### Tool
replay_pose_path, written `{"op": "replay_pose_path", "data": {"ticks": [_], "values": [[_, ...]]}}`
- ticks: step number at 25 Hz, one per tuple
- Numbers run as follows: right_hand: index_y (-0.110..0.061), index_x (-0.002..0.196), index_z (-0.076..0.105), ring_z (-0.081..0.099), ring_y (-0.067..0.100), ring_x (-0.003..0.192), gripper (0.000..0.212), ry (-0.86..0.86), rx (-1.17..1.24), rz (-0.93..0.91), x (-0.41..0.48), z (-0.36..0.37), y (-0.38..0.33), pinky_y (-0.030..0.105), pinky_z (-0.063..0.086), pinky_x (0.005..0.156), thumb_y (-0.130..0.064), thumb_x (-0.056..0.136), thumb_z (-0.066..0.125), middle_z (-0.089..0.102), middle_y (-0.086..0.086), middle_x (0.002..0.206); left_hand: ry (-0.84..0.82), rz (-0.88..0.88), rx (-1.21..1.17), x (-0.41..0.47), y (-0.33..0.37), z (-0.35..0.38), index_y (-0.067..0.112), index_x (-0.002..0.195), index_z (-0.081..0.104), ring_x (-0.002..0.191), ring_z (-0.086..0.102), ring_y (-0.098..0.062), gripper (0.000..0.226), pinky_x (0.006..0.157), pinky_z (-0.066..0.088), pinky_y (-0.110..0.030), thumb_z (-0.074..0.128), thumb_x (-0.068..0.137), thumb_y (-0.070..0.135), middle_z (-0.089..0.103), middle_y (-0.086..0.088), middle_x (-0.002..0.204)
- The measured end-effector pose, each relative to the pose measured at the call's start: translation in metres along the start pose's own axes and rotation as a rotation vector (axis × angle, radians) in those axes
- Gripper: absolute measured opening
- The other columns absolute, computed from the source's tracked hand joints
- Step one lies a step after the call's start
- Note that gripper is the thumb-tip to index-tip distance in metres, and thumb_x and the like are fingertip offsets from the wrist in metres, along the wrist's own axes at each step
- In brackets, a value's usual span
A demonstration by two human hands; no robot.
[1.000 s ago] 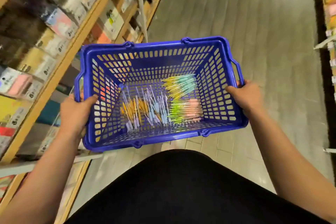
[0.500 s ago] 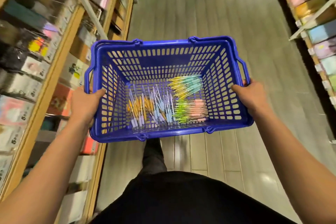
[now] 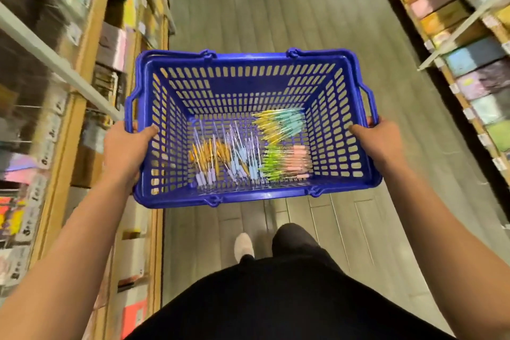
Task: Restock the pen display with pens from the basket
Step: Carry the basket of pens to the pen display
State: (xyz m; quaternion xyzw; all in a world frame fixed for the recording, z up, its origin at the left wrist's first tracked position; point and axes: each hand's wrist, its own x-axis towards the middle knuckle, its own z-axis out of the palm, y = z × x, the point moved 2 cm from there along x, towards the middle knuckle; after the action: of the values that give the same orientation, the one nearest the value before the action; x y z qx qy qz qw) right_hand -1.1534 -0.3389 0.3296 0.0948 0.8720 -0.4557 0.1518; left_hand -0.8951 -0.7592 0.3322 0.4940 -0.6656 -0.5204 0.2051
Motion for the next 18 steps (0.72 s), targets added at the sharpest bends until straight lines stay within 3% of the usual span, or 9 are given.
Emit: {"op": "replay_pose_path", "data": {"ticks": [5,11,14,16,18], "values": [[-0.019,0.106,0.057,0.072,0.011,0.060,0.044,0.034,-0.013,-0.019,0.114,0.028,-0.072,0.023,0.054,0.051,-0.040,0.075,0.080,0.072,-0.005,0.082,0.004,0.023,-0.001,0.110,0.062,0.069,0.022,0.085,0.062,0.083,0.075,-0.028,0.021,0.083,0.062,-0.053,0.081,0.075,0.023,0.075,-0.010,0.093],[-0.016,0.110,0.057,0.074,0.018,0.068,0.046,0.009,-0.020,-0.014,0.273,0.061,-0.152,0.033,0.061,0.063,-0.038,0.076,0.079,0.075,0.003,0.090,0.008,0.016,-0.051,0.223,0.127,0.160,0.030,0.084,0.067,0.067,0.076,-0.009,0.016,0.066,0.060,-0.035,0.081,0.078,0.027,0.077,0.013,0.076],[-0.014,0.115,0.058,0.075,0.023,0.074,0.051,-0.023,-0.028,-0.008,0.336,0.069,-0.200,0.043,0.063,0.074,-0.040,0.076,0.079,0.075,0.007,0.096,0.026,0.009,-0.072,0.262,0.168,0.195,0.031,0.089,0.066,0.067,0.075,-0.007,0.016,0.057,0.060,-0.030,0.080,0.083,0.026,0.077,0.017,0.076],[-0.015,0.116,0.056,0.075,0.026,0.076,0.051,-0.042,-0.041,-0.009,0.377,0.075,-0.229,0.047,0.063,0.077,-0.041,0.077,0.078,0.075,0.007,0.097,0.020,-0.003,-0.082,0.292,0.193,0.218,0.033,0.095,0.066,0.070,0.076,-0.010,0.019,0.053,0.059,-0.028,0.079,0.084,0.027,0.078,0.013,0.081],[-0.017,0.113,0.055,0.075,0.024,0.073,0.047,-0.046,-0.062,-0.025,0.414,0.084,-0.256,0.043,0.063,0.072,-0.040,0.079,0.077,0.075,0.007,0.095,0.035,-0.009,-0.081,0.322,0.212,0.237,0.030,0.099,0.066,0.073,0.077,-0.016,0.020,0.060,0.060,-0.032,0.079,0.085,0.025,0.078,0.003,0.086]]}}
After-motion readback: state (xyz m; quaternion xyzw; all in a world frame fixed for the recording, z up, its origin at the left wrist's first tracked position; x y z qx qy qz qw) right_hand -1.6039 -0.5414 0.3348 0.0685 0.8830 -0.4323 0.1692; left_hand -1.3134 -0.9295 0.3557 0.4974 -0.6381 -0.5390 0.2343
